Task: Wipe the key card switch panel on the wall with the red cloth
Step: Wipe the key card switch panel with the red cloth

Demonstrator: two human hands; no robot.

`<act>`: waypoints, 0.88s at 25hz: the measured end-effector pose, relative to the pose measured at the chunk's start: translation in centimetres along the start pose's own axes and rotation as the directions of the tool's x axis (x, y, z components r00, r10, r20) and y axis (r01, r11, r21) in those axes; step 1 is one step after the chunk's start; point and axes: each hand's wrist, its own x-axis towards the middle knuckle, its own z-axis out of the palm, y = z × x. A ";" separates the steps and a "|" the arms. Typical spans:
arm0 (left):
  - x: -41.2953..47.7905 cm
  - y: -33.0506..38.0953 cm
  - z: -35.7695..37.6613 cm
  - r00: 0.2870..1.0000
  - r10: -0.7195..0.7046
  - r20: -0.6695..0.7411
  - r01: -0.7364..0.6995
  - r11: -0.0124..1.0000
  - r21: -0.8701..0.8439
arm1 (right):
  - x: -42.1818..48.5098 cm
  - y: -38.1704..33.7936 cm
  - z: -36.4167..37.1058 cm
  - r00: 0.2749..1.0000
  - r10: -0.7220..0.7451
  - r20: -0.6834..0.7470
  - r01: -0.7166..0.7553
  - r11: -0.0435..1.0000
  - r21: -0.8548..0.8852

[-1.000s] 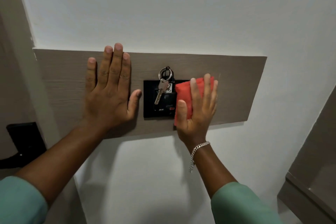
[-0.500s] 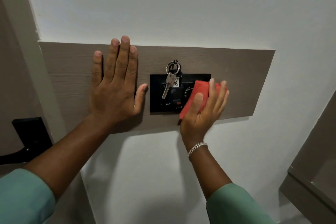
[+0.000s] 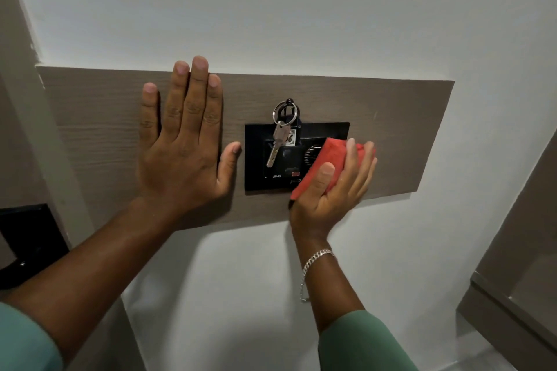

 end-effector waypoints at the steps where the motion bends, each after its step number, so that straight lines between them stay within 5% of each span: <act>1: 0.0 0.1 0.0 1.000 -0.002 -0.002 0.002 1.000 0.002 | 0.4 0.4 -0.2 1.000 0.020 -0.006 -0.020 1.000 -0.007; 4: 0.1 0.0 0.1 1.000 -0.002 0.001 0.002 1.000 -0.013 | 1.8 -0.2 0.9 0.979 0.193 -0.068 -0.191 0.981 0.033; 9: 0.0 0.1 0.2 1.000 -0.005 -0.018 0.005 1.000 -0.013 | 1.3 2.7 -1.1 0.958 -0.254 0.132 0.265 0.961 -0.078; 14: 0.1 0.0 0.0 1.000 0.001 -0.005 -0.001 1.000 -0.003 | 3.8 2.9 -1.9 0.998 -0.047 0.036 0.053 0.984 -0.167; 22: 0.2 0.1 -0.5 1.000 -0.008 0.028 0.009 0.999 -0.035 | 1.9 -3.0 -2.2 0.990 -0.135 0.035 0.125 0.972 0.198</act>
